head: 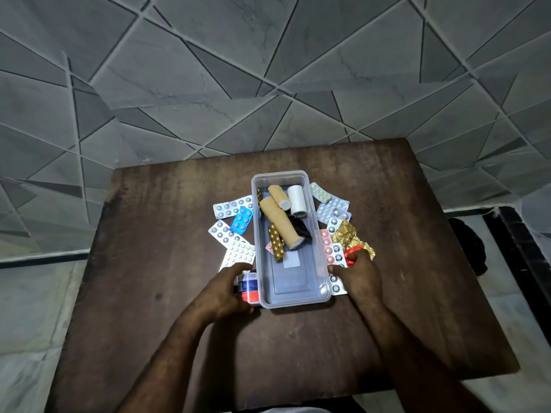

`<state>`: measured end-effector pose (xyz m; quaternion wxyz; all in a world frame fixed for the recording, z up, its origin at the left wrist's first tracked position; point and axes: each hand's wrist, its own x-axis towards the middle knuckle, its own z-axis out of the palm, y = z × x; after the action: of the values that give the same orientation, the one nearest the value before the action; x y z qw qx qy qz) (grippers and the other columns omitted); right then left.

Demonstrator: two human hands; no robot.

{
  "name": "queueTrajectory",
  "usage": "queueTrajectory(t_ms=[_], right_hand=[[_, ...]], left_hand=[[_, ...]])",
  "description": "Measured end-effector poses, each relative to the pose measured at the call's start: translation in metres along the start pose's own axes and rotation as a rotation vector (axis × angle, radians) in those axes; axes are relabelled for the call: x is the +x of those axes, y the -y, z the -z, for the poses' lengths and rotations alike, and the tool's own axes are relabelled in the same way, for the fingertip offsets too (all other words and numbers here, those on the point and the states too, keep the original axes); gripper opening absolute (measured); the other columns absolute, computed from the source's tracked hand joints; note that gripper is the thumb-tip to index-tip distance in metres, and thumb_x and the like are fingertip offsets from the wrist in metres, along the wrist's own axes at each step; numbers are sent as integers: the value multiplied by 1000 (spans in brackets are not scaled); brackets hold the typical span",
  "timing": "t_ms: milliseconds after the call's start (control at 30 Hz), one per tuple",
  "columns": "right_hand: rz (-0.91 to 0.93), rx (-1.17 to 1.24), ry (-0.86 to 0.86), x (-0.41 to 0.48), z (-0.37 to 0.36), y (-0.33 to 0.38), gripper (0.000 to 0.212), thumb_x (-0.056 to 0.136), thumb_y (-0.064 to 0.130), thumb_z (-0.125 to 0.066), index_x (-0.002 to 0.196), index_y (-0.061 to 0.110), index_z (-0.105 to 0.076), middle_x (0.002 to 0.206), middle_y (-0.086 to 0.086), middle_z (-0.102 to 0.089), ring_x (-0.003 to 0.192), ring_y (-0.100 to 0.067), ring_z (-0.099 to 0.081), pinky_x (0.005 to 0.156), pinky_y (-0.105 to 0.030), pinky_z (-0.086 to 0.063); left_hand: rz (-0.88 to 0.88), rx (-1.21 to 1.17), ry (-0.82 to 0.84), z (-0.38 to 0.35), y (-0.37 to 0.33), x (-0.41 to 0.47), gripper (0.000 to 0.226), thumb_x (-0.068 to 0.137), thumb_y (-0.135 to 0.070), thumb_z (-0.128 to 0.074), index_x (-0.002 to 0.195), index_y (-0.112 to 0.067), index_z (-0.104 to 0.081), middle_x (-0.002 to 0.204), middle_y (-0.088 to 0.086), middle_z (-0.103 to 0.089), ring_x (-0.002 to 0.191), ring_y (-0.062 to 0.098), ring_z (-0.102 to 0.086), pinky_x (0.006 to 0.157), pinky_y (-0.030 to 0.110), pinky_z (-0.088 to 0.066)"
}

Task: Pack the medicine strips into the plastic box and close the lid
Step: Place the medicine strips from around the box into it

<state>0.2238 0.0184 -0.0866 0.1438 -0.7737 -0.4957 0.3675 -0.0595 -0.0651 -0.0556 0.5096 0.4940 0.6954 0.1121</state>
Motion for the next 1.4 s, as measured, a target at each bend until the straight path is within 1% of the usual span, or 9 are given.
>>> queueTrajectory(t_ms=[100,267,467,633,733,867,1033,1133,1400], right_hand=[[-42,109,32,2,1,0,50,62,24,-88,102,10,-61,93,-2,-63,86,-23,-60,76,-31,-44],[-115,255,98,11,7,-6,27,57,15,-89,75,16,-69,78,-2,-74,78,-28,-71,77,-40,-57],[-189,414,136,18,31,-2,20,64,-4,-80,80,4,-69,82,-20,-73,68,-28,-65,75,-48,-56],[-142,412,26,22,55,9,17,59,12,-81,74,15,-72,78,-13,-76,74,-32,-72,79,-53,-58],[-51,413,-23,17,62,29,21,54,26,-80,73,20,-73,71,-6,-76,73,-29,-73,75,-49,-60],[61,446,83,-6,58,66,13,75,5,-75,86,5,-68,70,-10,-69,54,-19,-61,54,-30,-53],[179,261,102,-33,28,82,15,66,21,-73,76,28,-65,64,4,-65,64,-23,-65,66,-41,-57],[295,21,63,-51,18,82,15,80,14,-70,94,20,-65,75,3,-65,74,-19,-64,69,-26,-48],[572,-465,63,-73,-11,76,39,90,14,-51,129,14,-46,111,-12,-61,95,-32,-63,75,-37,-49]], left_hand=[[-9,70,-1,1,1,0,69,55,-36,-88,114,-39,-52,116,-9,-62,97,12,-64,90,34,-56],[-30,93,-27,12,-2,-4,71,49,-48,-82,113,-33,-55,112,-6,-65,93,13,-65,87,33,-56],[-20,91,-96,40,-9,-8,73,61,-26,-85,125,-27,-50,120,-4,-59,95,14,-64,88,33,-54],[-109,47,-174,57,-32,-13,64,57,-29,-82,112,-39,-50,111,-8,-62,92,13,-66,82,38,-57],[-180,21,-191,57,-50,-17,64,60,-29,-82,115,-38,-51,109,-13,-61,90,11,-66,80,36,-58],[-263,71,-136,43,-72,-13,63,66,-27,-84,120,-32,-52,112,-12,-60,90,11,-65,79,30,-58],[-263,291,-108,17,-76,-3,74,64,-35,-81,131,-25,-49,119,-6,-60,104,12,-59,91,29,-50],[-269,480,-115,3,-78,0,76,65,-42,-77,133,-23,-48,123,2,-60,109,20,-57,92,31,-47],[-226,829,-125,-24,-78,6,77,73,-55,-67,139,-26,-41,136,1,-53,123,28,-39,96,41,-34]])
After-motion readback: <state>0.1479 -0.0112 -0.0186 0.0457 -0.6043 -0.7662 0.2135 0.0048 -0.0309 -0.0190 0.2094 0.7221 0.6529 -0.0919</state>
